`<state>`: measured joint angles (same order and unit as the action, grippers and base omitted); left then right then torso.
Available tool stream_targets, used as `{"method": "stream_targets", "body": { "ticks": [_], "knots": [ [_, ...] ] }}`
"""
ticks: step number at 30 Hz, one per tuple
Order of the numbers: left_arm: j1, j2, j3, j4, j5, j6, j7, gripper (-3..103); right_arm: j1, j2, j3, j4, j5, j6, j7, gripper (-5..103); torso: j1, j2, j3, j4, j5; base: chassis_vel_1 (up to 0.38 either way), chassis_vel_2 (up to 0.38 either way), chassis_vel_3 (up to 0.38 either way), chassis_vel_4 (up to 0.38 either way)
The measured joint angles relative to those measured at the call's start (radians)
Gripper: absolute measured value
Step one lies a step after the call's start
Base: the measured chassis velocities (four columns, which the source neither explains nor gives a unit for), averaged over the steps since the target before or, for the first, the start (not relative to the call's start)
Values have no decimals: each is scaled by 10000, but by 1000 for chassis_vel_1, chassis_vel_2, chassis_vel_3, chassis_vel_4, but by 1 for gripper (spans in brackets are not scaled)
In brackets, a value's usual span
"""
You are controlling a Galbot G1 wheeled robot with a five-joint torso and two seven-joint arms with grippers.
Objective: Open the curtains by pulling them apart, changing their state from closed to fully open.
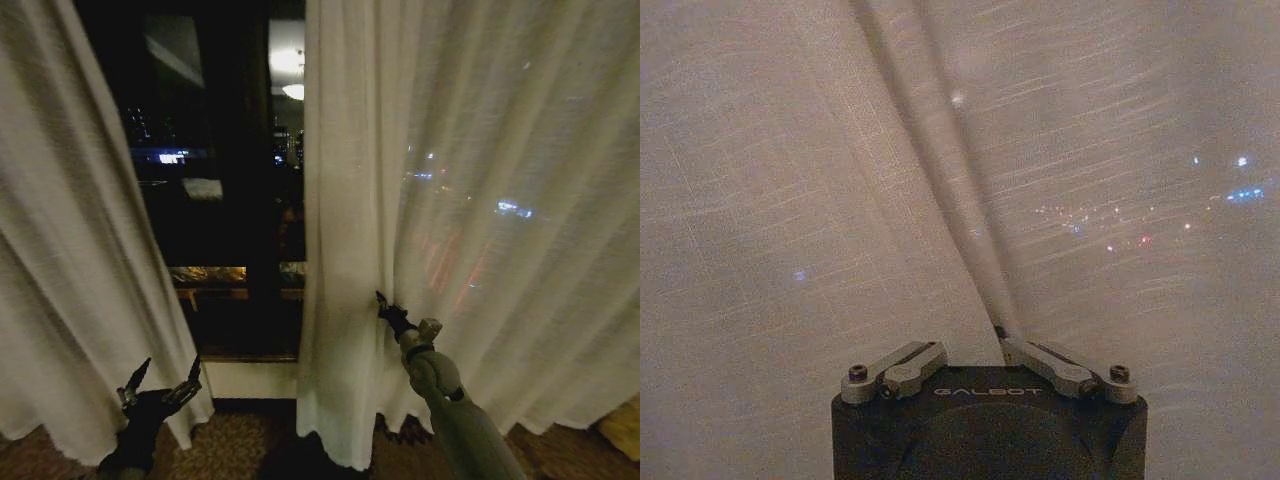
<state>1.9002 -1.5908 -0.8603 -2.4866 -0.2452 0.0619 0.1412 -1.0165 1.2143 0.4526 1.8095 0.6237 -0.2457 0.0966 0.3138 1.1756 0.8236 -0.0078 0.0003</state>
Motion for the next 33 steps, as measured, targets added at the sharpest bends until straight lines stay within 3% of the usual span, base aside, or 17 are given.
{"method": "stream_targets", "body": {
  "ticks": [33],
  "knots": [
    [-31, 0, 11, 163, 9, -56, 7, 100, 51, -23, -2, -125, -9, 9, -60, 0, 0, 0, 0, 1, -1, -348, -365, 357, 364]
  ]
}}
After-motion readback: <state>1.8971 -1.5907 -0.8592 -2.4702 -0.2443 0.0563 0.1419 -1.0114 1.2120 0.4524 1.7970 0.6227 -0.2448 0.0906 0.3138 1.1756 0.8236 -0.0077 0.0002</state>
